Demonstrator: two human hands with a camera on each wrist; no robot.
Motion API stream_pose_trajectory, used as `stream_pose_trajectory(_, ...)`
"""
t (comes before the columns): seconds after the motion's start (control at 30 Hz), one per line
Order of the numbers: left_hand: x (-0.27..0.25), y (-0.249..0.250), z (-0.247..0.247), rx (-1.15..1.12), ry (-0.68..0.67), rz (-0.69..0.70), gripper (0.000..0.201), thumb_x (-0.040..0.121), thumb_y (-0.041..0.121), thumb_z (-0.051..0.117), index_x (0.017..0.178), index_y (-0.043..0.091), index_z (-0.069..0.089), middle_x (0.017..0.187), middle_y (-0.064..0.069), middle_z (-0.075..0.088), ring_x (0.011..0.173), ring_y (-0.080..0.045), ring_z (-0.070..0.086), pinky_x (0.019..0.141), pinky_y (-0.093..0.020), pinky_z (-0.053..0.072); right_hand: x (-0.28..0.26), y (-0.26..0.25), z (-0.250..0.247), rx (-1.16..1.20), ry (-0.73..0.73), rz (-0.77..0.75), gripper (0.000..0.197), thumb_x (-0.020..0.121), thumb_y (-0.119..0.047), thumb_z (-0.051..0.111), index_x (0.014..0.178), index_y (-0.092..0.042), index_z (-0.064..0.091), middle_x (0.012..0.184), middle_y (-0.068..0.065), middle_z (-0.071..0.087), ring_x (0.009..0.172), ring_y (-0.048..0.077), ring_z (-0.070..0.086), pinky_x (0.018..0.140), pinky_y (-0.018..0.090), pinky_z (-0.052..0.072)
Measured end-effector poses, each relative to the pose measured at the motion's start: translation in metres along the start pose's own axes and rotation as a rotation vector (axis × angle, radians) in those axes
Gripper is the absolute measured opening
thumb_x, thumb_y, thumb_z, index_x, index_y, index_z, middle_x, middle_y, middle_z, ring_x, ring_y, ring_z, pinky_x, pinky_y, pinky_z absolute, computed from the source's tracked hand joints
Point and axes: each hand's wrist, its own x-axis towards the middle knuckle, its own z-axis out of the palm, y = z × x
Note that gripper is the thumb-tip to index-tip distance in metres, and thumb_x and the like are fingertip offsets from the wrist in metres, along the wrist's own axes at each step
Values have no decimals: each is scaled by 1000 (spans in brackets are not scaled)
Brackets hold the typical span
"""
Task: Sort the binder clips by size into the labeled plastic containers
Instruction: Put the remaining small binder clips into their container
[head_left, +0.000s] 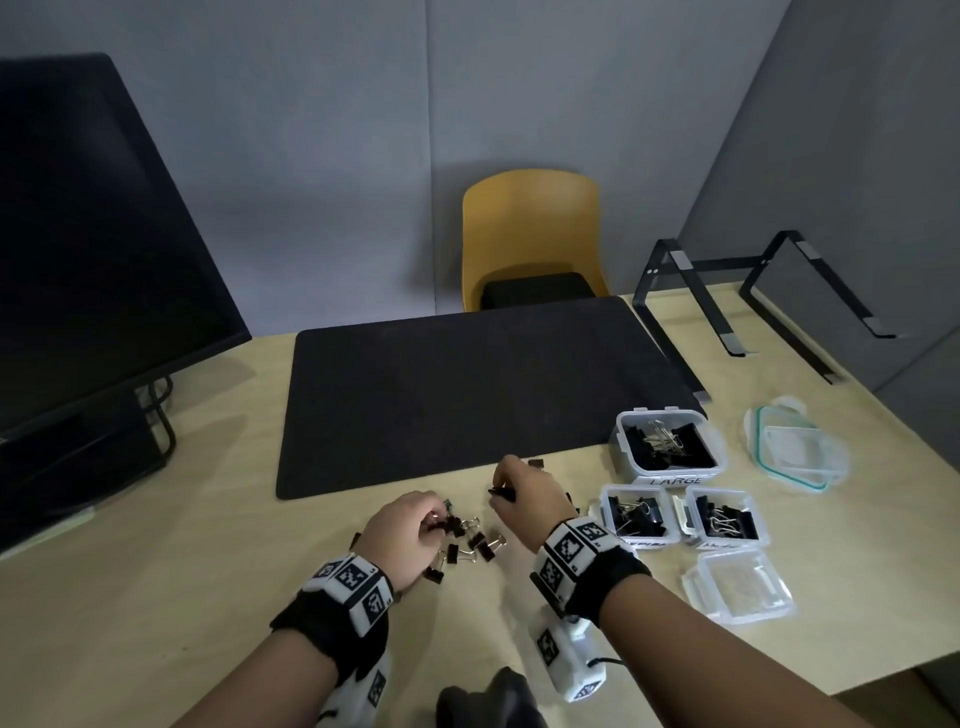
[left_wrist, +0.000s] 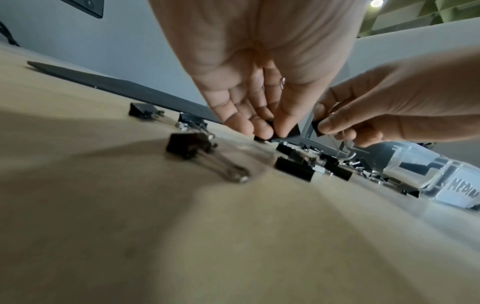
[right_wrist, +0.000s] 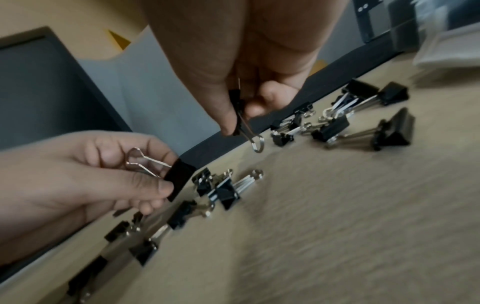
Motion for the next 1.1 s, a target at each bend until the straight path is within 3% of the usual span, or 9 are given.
stream_pose_trajectory(0.13, 4, 18, 0, -69, -1, -13, 13, 87, 17, 59, 100, 18, 64, 99, 4, 61, 89, -12, 59, 80, -21, 46, -13, 12, -14, 164, 85, 54, 7, 87, -18, 56, 87, -21, 49, 80, -2, 59, 73, 19, 59, 64, 26, 48)
stream_pose_trajectory(0.33, 10, 49, 4, -112, 11, 12, 12, 88, 21, 60, 99, 23, 64, 92, 9, 58, 76, -3, 53, 64, -8, 38, -30, 42, -45, 253, 178, 100, 9, 82, -11, 59, 85, -19, 56, 83, -1, 66, 72, 12, 59, 57, 11, 40)
stream_pose_trajectory(0.43, 13, 64, 7, -139, 8, 13, 12, 88, 21, 59, 99, 22, 64, 94, 9, 59, 76, -4, 54, 66, -12, 40, -38, 58, -61, 282, 204, 136, 13, 84, -11, 61, 88, -23, 57, 82, -10, 63, 68, 2, 54, 61, 13, 40)
stream_pose_trajectory(0.57, 15, 81, 13, -213, 8, -4, 15, 88, 20, 59, 102, 22, 64, 97, 9, 64, 88, -8, 59, 75, -16, 44, -44, 79, -81, 325, 222, 215, 18, 85, -13, 61, 101, -21, 62, 89, -5, 66, 80, 11, 61, 64, 13, 46)
stream_pose_trajectory(0.7, 16, 91, 23, -254, 15, -18, 15, 87, 20, 61, 101, 23, 64, 95, 8, 64, 86, -8, 60, 77, -19, 48, -47, 98, -94, 337, 231, 291, 9, 82, -17, 63, 89, -21, 62, 82, 3, 72, 75, 18, 64, 73, 33, 54)
stream_pose_trajectory(0.8, 15, 97, 26, -216, 1, -7, 13, 87, 21, 60, 99, 18, 64, 94, 5, 64, 88, -12, 60, 80, -26, 49, -49, 109, -97, 342, 214, 332, 8, 81, -18, 65, 86, -17, 60, 79, 4, 72, 69, 14, 61, 61, 25, 46)
stream_pose_trajectory(0.93, 16, 102, 29, -214, 1, -19, 14, 87, 22, 59, 99, 17, 65, 96, 4, 65, 87, -11, 59, 81, -25, 48, -49, 114, -92, 334, 192, 329, 13, 80, -22, 68, 77, -16, 57, 76, 6, 71, 72, 19, 64, 67, 31, 49)
stream_pose_trajectory(1.03, 16, 104, 33, -222, 14, -22, 14, 87, 21, 59, 100, 19, 65, 95, 5, 65, 85, -10, 58, 75, -18, 45, -46, 114, -85, 291, 163, 319, 18, 82, -28, 68, 74, -17, 55, 71, 3, 69, 71, 17, 64, 60, 25, 45)
stream_pose_trajectory(1.1, 16, 106, 35, -220, 10, -24, 14, 87, 22, 59, 100, 18, 65, 95, 5, 65, 86, -11, 59, 77, -21, 46, -45, 113, -81, 291, 162, 302, 18, 83, -28, 67, 77, -14, 57, 67, 1, 65, 68, 16, 61, 58, 23, 42)
